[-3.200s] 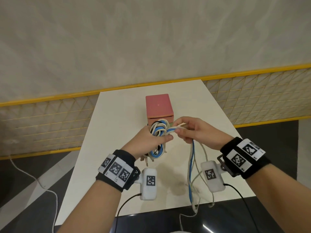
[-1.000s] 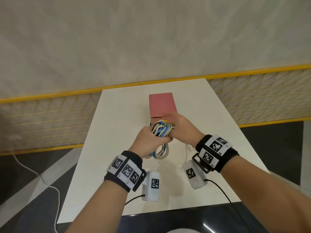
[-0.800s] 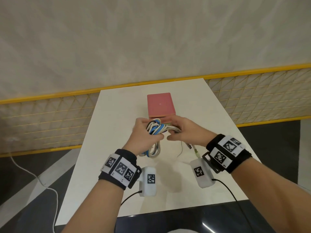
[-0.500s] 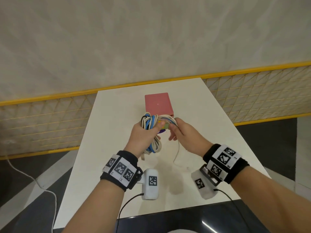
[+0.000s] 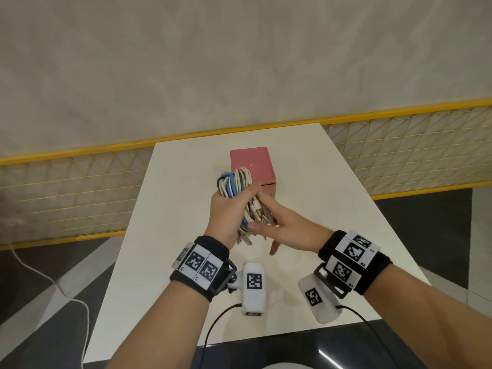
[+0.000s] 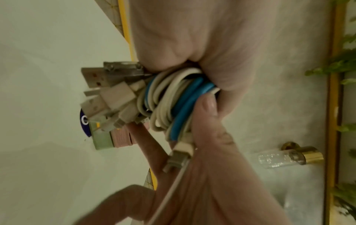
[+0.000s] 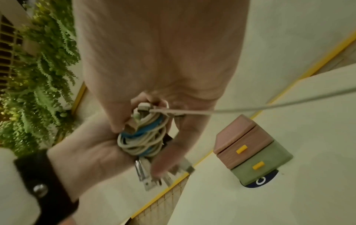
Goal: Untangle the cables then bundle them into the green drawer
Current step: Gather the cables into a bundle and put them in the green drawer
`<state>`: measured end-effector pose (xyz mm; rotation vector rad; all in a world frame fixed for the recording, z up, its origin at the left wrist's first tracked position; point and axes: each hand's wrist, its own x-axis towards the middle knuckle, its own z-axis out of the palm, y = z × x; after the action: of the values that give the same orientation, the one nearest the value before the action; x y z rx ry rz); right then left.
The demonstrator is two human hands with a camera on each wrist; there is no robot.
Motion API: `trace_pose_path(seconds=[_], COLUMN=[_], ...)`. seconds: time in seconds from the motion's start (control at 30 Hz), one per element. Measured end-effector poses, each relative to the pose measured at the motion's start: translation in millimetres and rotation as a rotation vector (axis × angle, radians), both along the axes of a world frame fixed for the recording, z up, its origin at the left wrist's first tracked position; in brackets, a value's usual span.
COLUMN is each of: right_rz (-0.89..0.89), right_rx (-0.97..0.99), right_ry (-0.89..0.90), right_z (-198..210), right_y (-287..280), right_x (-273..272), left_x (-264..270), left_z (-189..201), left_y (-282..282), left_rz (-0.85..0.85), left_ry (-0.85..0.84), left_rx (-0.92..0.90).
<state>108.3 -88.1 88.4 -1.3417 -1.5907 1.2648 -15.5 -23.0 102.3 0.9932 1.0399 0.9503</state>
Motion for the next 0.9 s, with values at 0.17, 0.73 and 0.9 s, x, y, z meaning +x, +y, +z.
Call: trace_pose_path(seconds=[0.17,0.73,0.9], right_rz=[-0.12,-0.502,-0.404], right_rx=[0.154,0.111,-0.171], right_ry=[0.073,-0.291,-0.132], right_z=[-11,-28,-31], right_y=[-5,7,4], right_x=[4,37,24], left_x=[-1,-25,-18], left_z=[9,8,3], left_y=[3,17,9], left_rz=[0.056,-0.009,-0.013], left_ry=[-0.02,0.265,0.257], left_rx=[0.053,0.168,0.193])
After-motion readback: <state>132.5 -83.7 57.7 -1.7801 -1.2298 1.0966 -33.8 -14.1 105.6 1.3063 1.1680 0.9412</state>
